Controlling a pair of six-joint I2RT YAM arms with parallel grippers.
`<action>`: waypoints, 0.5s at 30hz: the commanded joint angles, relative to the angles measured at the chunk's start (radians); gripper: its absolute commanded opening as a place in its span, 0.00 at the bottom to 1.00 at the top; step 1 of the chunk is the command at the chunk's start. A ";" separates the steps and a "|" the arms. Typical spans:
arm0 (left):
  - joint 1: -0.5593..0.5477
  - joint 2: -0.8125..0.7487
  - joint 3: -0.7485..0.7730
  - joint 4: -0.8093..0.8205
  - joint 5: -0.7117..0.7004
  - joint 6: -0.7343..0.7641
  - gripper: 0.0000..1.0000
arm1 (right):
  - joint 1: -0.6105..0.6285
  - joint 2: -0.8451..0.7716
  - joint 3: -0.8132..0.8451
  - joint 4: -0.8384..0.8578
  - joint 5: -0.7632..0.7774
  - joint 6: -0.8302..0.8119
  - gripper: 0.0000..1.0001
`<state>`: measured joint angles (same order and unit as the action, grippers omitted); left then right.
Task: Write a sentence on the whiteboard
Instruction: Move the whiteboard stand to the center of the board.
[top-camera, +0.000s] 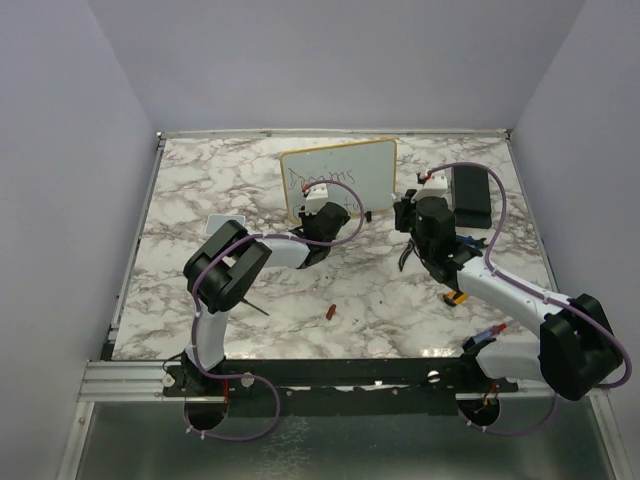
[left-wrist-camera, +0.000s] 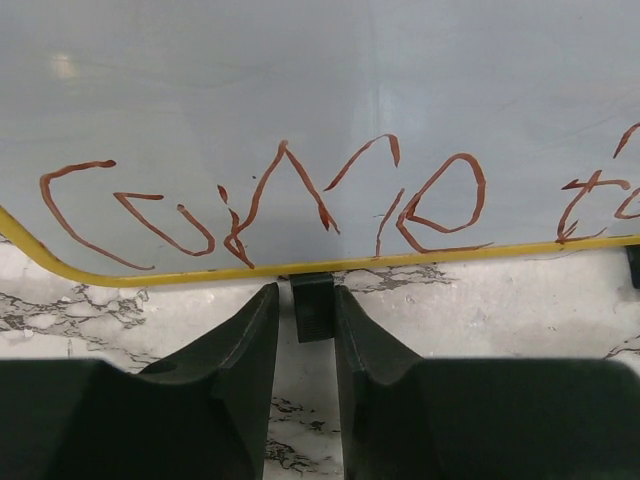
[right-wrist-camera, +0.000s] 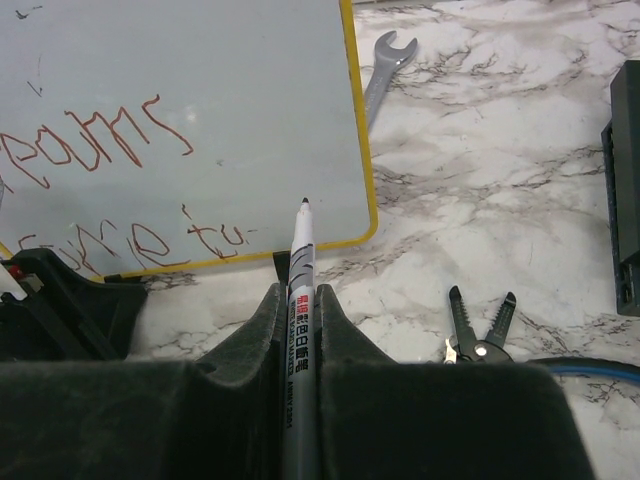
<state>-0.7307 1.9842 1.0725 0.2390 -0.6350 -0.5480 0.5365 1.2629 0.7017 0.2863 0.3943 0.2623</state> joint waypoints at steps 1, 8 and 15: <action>-0.003 0.001 -0.011 -0.017 -0.067 0.014 0.27 | -0.004 0.010 -0.011 0.016 -0.019 0.010 0.01; -0.003 -0.028 -0.041 -0.027 -0.071 0.013 0.16 | -0.006 0.010 -0.014 0.022 -0.033 0.012 0.01; -0.005 -0.086 -0.092 -0.045 -0.069 0.014 0.07 | -0.004 -0.015 -0.032 0.046 -0.161 -0.016 0.01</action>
<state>-0.7353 1.9591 1.0325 0.2443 -0.6651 -0.5335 0.5365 1.2633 0.6983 0.2989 0.3405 0.2615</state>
